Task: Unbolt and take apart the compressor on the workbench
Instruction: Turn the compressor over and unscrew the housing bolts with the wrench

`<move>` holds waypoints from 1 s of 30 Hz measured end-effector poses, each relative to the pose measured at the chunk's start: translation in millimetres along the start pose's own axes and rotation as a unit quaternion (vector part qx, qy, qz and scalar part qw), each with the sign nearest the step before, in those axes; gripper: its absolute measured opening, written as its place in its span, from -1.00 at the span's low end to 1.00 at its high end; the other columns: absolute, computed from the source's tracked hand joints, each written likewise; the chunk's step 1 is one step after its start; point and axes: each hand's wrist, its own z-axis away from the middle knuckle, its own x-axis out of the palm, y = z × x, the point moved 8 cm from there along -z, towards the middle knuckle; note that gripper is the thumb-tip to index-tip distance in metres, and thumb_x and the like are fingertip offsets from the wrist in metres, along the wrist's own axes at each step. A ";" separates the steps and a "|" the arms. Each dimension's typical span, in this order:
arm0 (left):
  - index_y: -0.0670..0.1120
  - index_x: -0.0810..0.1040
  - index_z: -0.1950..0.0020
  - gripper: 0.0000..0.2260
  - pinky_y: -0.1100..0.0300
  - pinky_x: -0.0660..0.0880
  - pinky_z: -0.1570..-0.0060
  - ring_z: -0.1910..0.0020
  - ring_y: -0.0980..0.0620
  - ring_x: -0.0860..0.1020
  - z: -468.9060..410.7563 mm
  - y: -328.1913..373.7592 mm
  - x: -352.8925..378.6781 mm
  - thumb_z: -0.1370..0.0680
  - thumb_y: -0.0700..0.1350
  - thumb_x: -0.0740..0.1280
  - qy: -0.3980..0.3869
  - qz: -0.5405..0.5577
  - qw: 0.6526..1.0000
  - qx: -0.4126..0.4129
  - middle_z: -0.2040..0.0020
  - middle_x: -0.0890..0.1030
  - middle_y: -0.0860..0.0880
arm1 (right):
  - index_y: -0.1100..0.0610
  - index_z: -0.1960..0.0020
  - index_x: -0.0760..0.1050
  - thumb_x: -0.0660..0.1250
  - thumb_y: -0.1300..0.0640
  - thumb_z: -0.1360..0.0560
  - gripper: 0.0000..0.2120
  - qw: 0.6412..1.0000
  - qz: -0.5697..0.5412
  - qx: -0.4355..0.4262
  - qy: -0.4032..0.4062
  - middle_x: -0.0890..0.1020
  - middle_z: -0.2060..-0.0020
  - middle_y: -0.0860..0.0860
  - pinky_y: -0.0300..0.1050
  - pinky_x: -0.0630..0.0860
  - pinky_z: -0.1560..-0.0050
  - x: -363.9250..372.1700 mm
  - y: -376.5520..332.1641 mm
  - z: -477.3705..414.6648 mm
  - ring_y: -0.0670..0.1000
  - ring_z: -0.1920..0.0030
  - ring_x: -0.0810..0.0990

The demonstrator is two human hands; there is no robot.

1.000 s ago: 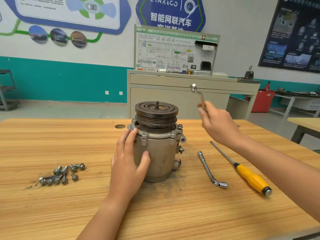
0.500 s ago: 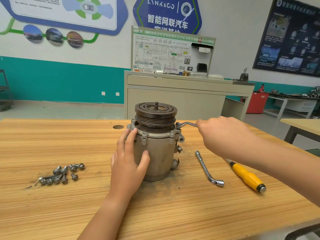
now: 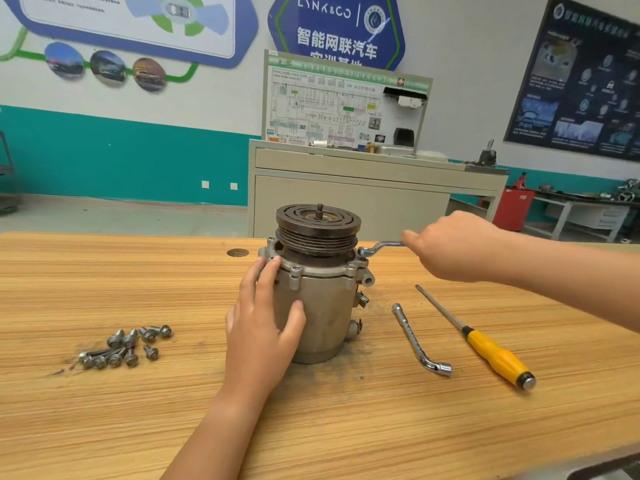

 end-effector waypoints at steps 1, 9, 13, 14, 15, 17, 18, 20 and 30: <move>0.13 0.18 -0.44 -0.45 -0.21 0.26 -0.32 -0.41 0.03 0.26 0.0 0.7 -0.3 -0.53 -0.15 0.33 0.002 0.000 1.000 0.002 -0.49 0.19 0.05 | 0.13 -0.16 0.32 0.07 0.27 -0.55 -0.79 1.000 -0.011 0.005 0.010 0.36 0.43 -0.06 -0.20 0.21 0.51 5.6 2.7 -10.2 -0.05 0.48 0.33; 0.25 0.08 -0.36 -0.50 -0.07 0.18 -0.37 -0.36 0.22 0.17 -0.2 3.7 -1.7 -0.48 0.02 0.19 0.024 -0.013 0.999 0.019 -0.46 0.21 0.09 | 0.37 0.08 0.60 0.40 0.57 -0.20 -0.68 0.902 -0.228 0.068 0.360 0.68 0.22 0.21 0.31 0.49 0.02 -0.2 -17.4 -41.8 0.14 0.22 0.68; 0.23 0.09 -0.36 -0.49 -0.13 0.23 -0.35 -0.40 0.04 0.28 0.0 2.9 -0.7 -0.46 0.00 0.20 0.023 -0.015 1.000 0.014 -0.47 0.24 0.02 | 0.36 0.08 0.58 0.40 0.47 -0.33 -0.82 0.895 -0.255 0.063 0.361 0.66 0.28 0.21 0.15 0.55 0.14 -1.1 -7.8 -27.2 0.18 0.28 0.65; 0.22 0.10 -0.36 -0.49 -0.12 0.23 -0.34 -0.40 0.00 0.29 0.5 2.7 -0.7 -0.46 0.00 0.20 0.023 -0.015 1.000 0.013 -0.47 0.25 0.01 | 0.36 0.03 0.56 0.36 0.42 -0.40 -0.85 0.888 -0.280 0.081 0.357 0.64 0.30 0.19 0.05 0.53 0.25 0.8 -0.9 -16.9 0.20 0.33 0.62; 0.21 0.11 -0.36 -0.49 -0.13 0.24 -0.34 -0.39 -0.01 0.30 0.5 2.5 -0.7 -0.46 0.00 0.20 0.024 -0.014 1.000 0.013 -0.47 0.25 0.01 | 0.36 -0.06 0.52 0.30 0.37 -0.47 -0.83 0.878 -0.315 0.107 0.343 0.61 0.35 0.16 -0.05 0.46 0.35 3.4 6.4 -5.8 0.19 0.39 0.58; 0.19 0.12 -0.37 -0.49 -0.15 0.24 -0.34 -0.39 -0.02 0.31 0.2 1.7 0.3 -0.46 0.00 0.20 0.025 -0.013 1.000 0.010 -0.47 0.25 0.00 | 0.29 -0.26 0.40 0.15 0.25 -0.58 -0.73 0.869 -0.370 0.156 0.289 0.47 0.46 0.01 -0.17 0.26 0.46 9.2 13.8 13.6 0.09 0.50 0.44; 0.18 0.14 -0.38 -0.49 -0.17 0.24 -0.34 -0.40 -0.02 0.30 0.2 1.1 0.7 -0.46 0.00 0.20 0.025 -0.013 1.000 0.009 -0.47 0.25 0.00 | 0.23 -0.32 0.34 0.11 0.20 -0.60 -0.69 0.878 -0.372 0.163 0.252 0.40 0.49 -0.05 -0.17 0.20 0.49 12.6 12.3 19.5 0.01 0.51 0.38; 0.14 0.18 -0.41 -0.48 -0.15 0.24 -0.34 -0.40 -0.01 0.29 -0.1 0.3 0.7 -0.46 0.00 0.20 0.025 -0.015 1.000 0.007 -0.47 0.25 0.00 | 0.11 -0.37 0.26 0.06 0.14 -0.60 -0.66 0.915 -0.332 0.154 0.172 0.37 0.46 -0.08 -0.15 0.20 0.50 15.7 3.8 27.0 -0.04 0.46 0.37; 0.07 0.22 -0.47 -0.45 -0.09 0.19 -0.34 -0.44 0.03 0.23 0.7 -2.0 1.0 -0.47 0.02 0.19 0.010 -0.024 1.000 0.001 -0.48 0.22 0.04 | 0.14 -0.20 0.32 0.10 0.31 -0.52 -0.73 0.994 -0.073 0.085 0.016 0.26 0.45 -0.03 -0.20 0.12 0.55 -24.6 -25.8 26.5 -0.07 0.49 0.21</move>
